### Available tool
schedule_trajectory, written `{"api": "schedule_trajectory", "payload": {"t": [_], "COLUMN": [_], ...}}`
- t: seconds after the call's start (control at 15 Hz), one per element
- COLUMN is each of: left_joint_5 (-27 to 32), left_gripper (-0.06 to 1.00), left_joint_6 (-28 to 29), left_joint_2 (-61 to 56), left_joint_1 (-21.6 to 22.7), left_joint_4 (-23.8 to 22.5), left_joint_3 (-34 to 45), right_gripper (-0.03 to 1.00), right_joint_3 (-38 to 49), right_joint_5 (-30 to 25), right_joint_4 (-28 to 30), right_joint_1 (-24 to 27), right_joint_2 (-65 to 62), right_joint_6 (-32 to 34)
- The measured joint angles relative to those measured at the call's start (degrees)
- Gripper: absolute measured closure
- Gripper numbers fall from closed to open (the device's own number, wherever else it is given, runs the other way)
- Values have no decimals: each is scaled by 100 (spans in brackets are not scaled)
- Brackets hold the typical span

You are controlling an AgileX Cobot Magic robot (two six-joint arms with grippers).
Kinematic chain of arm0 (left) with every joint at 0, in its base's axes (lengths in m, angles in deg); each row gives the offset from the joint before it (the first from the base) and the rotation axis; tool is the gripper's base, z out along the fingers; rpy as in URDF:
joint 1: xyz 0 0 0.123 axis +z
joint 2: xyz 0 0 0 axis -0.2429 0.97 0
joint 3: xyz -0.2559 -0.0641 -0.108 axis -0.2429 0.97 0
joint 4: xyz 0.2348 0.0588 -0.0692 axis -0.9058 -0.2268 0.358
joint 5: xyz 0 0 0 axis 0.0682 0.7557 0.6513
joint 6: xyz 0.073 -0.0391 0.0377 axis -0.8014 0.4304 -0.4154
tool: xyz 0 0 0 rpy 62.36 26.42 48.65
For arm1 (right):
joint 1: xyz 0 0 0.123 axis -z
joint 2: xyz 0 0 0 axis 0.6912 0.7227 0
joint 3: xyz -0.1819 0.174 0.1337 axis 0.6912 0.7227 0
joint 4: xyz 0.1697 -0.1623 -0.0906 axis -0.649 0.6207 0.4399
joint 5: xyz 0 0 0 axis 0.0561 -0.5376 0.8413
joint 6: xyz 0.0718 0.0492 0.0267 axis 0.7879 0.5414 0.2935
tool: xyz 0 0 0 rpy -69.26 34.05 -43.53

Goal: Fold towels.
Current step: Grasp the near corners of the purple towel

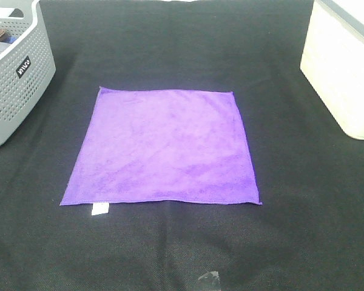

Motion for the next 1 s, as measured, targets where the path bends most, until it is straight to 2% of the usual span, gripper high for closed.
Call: {"api": "schedule_trajectory", "payload": {"t": [1.0], "left_joint_5": [0], "left_gripper": [-4], "left_joint_6": [6], "left_joint_2": [0], "left_joint_1": [0], "left_joint_4": [0], "left_joint_3": [0], "right_gripper": [0], "right_joint_3": [0], "right_joint_5": [0], "right_joint_4": [0], "right_joint_1": [0], "right_joint_2": [0], "right_joint_6": [0]}}
